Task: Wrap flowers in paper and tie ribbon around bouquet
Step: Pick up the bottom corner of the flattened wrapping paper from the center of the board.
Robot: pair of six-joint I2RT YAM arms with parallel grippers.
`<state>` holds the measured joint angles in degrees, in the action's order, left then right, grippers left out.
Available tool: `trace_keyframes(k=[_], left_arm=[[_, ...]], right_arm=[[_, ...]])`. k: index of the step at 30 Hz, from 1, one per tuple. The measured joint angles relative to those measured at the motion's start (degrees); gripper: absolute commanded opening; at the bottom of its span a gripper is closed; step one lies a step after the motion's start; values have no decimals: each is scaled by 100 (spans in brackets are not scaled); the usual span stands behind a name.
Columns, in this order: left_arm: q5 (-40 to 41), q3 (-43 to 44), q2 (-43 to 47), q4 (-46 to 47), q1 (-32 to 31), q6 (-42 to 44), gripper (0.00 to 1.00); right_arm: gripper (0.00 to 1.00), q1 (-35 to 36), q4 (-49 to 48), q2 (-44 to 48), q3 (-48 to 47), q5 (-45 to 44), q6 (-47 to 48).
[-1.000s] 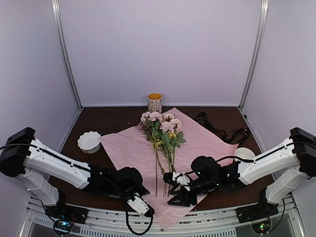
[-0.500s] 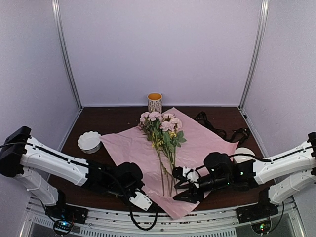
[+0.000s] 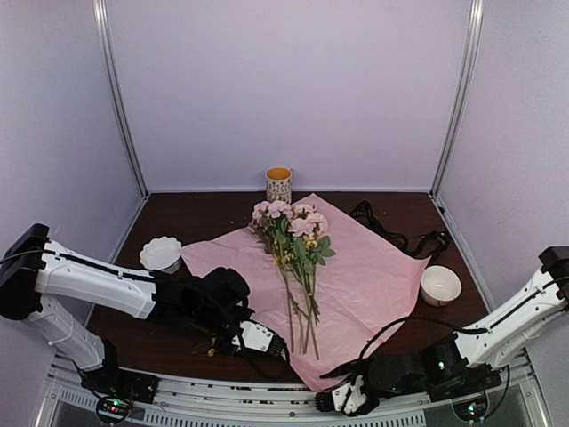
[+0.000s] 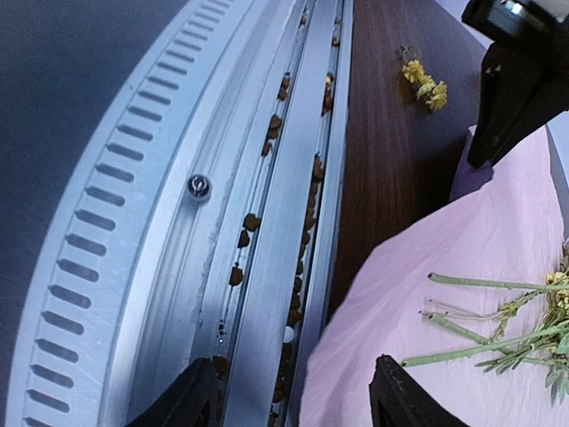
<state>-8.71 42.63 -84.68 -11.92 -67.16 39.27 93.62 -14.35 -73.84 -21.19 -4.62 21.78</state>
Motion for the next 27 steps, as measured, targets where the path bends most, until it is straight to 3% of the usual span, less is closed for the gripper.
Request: trace_keyframes(k=[2,4,8,11,19,27], left_arm=[[-101,-11,11,15,52,-74,0],[-170,-33,26,26,94,-133,0],[-267,-76,74,44,144,-197,0],[-310,-129,103,81,157,-232,0],[-376,-166,225,70,186,-236,0],[-380,-170,269,-151,186,-225,0]], right_arm=[[59,105,-101,-326,-4,-302,46],[51,168,-282,-608,-4,-597,0],[18,181,-673,-717,-2,-949,-245],[2,181,-975,-721,9,-1126,-308],[0,81,-728,-595,-94,-1119,-570],[0,-1045,525,-251,-892,214,-1388]])
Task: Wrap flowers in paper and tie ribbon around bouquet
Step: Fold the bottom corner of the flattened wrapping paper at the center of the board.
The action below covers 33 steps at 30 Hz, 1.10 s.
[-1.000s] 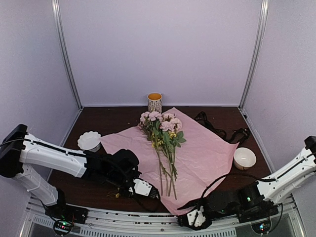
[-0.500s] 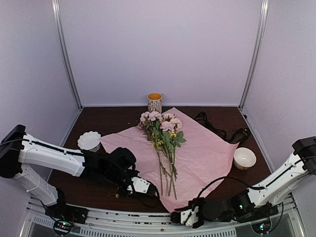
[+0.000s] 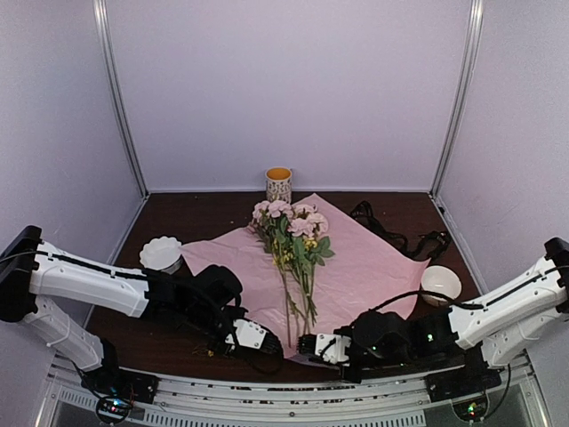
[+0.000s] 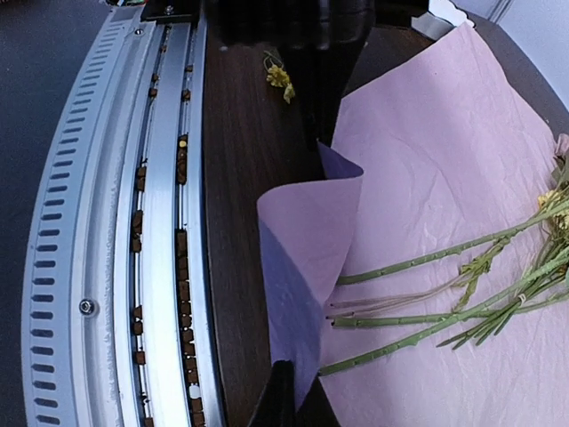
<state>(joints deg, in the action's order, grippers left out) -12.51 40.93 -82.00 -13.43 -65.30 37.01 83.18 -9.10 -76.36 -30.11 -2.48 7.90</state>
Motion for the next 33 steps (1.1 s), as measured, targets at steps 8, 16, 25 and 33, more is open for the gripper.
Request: trace_keyframes(k=[8,16,25,33], left_arm=[[0,13,0,-293,0,83,0],[-22,227,-48,-632,0,109,24],[-737,452,398,-726,57,-398,63],[-1095,610,-291,-264,79,-1038,61]], right_arm=[[0,-1408,597,57,-175,1515,-811],[0,-2000,916,-70,-662,2249,-1003],[0,-2050,1394,-476,-1228,2758,-796],[0,-2175,1580,-654,-1497,3005,-791]])
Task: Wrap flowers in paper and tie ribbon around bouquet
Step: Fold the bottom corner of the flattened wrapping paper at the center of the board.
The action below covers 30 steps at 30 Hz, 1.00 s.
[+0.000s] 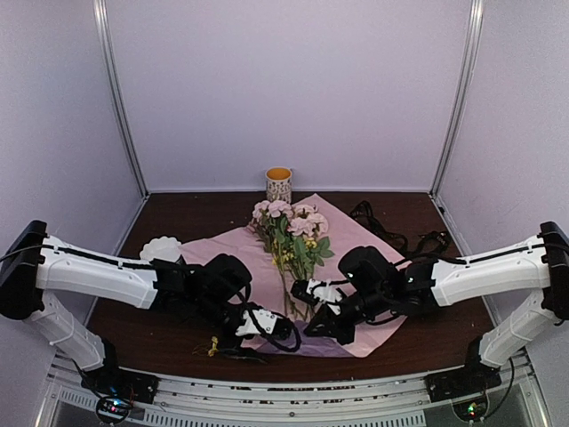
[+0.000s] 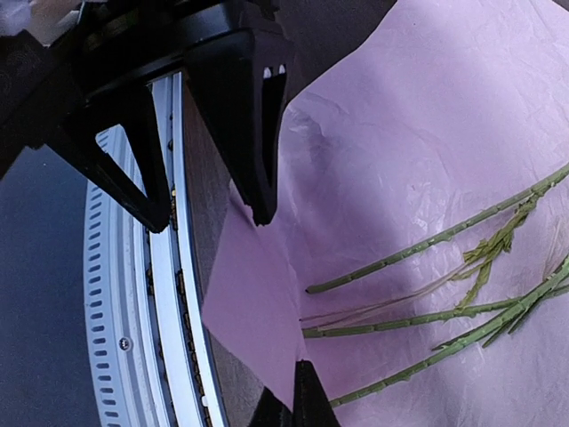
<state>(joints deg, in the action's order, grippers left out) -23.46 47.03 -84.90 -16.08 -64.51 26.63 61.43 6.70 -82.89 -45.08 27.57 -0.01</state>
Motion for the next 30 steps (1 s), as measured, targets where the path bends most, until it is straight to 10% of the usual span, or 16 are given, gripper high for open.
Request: trace_keyframes(k=[8,11,30], left_arm=[[273,136,-308,411,4,-522,27],[334,149,-387,573,9,-726,0],[372,280,-1123,815,396,-1547,0]], right_arm=[[0,-57,17,-37,-9,118,-42],[4,-96,4,-37,-9,151,-63],[30,-238,-1182,50,1222,166,-1196]])
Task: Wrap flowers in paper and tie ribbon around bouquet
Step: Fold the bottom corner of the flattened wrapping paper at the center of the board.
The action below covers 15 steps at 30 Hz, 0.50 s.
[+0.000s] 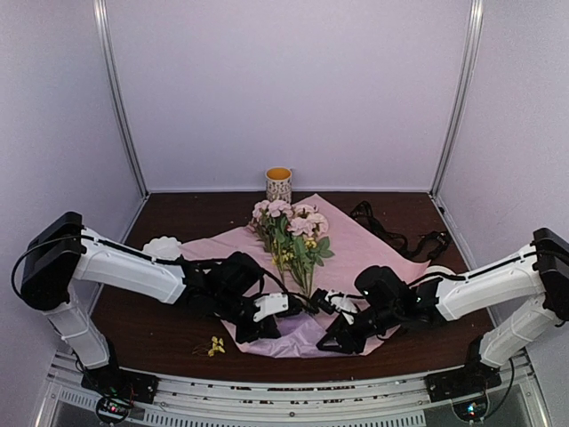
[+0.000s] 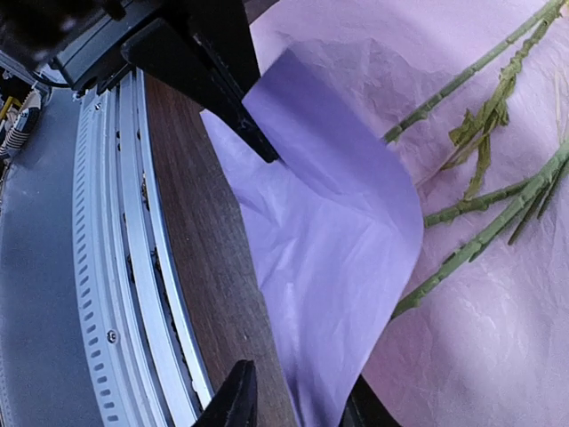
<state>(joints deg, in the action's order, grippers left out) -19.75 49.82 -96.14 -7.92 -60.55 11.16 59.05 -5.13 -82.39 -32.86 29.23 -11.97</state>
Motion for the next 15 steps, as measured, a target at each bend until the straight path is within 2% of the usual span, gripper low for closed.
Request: trace_keyframes(k=[3,8,12,15], left_arm=[[0,11,-33,-35,72,-122,0],[0,28,-42,-37,160,-262,0],[4,59,-98,-79,166,-315,0],[4,59,-101,-96,179,-361,10]], right_arm=[[28,0,-144,48,188,-105,-144],[8,-2,-402,48,396,-188,-402],[0,-4,-459,39,437,-299,-588],[0,-7,-459,24,437,-398,-704]])
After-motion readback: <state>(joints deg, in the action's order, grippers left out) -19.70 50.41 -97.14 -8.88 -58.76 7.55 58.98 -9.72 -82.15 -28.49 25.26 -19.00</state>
